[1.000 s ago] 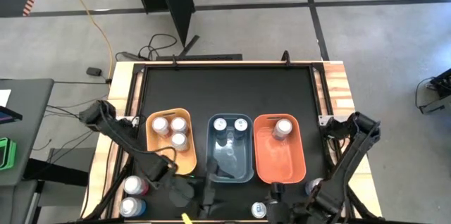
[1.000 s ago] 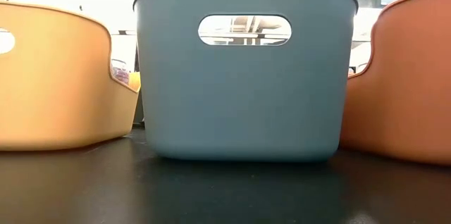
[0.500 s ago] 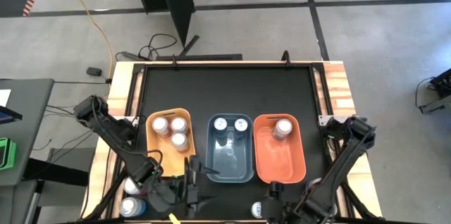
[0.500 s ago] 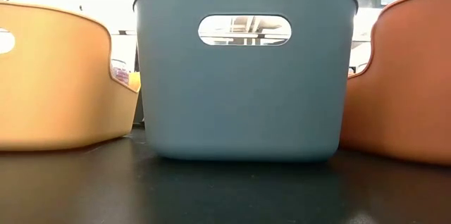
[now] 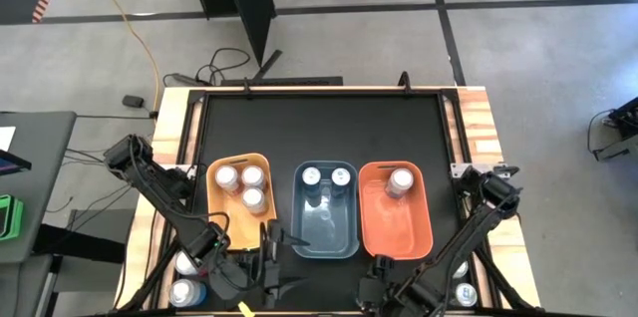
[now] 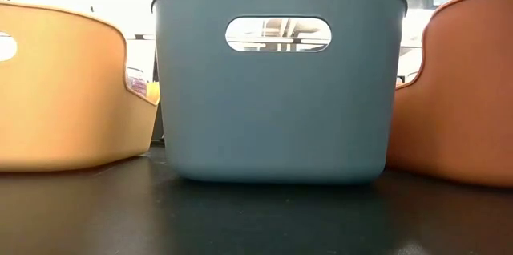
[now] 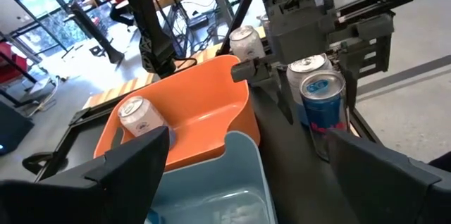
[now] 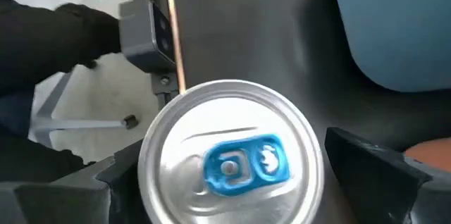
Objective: Sort soda cans
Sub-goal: Put the left blue soda can into the blue bin
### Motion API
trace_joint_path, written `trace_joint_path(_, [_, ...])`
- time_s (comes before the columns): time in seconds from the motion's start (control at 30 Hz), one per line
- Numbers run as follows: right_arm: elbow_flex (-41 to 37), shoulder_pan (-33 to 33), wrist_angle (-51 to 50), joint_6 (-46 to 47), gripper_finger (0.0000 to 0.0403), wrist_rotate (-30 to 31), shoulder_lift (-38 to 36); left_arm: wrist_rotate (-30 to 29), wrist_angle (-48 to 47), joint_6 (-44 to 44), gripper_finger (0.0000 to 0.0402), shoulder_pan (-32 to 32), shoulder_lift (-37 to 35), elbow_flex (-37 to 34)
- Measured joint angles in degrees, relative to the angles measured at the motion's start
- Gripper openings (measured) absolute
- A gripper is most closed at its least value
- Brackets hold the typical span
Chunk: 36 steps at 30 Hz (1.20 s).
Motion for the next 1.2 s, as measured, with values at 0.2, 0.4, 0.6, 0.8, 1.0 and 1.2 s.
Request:
trace_joint_path(0.2, [-0.3, -0.2, -0.1, 0.2, 0.0324, -0.9, 0.0, 0.0, 0.0, 0.1, 0.0375, 0.0, 0.0, 0.0])
trace_joint_path(0.4, [-0.3, -0.3, -0.2, -0.7, 0.0227, -1.0, -0.1, 0.1, -0.1, 0.4, 0.0375, 0.0, 0.0, 0.1])
trace_joint_path(0.6, [-0.3, -0.8, 0.1, -2.6, 0.0221, -1.0, -0.2, 0.2, -0.1, 0.6, 0.0375, 0.0, 0.0, 0.1])
trace_joint_path(0.8, [0.0, -1.2, 0.0, -4.7, 0.0221, -0.8, -0.2, 0.2, -1.7, -0.1, 0.0375, 0.0, 0.0, 0.1])
trace_joint_path(1.0, [3.6, -1.3, -0.4, -9.2, 0.0221, -0.1, -0.1, -0.4, -1.8, -0.3, 0.0375, 0.0, -0.2, 0.1])
trace_joint_path(1.2, [10.0, -1.7, -3.6, -15.4, 0.0221, 0.7, -0.1, -2.7, -1.8, 0.0, 0.0375, -0.5, -2.8, 0.1])
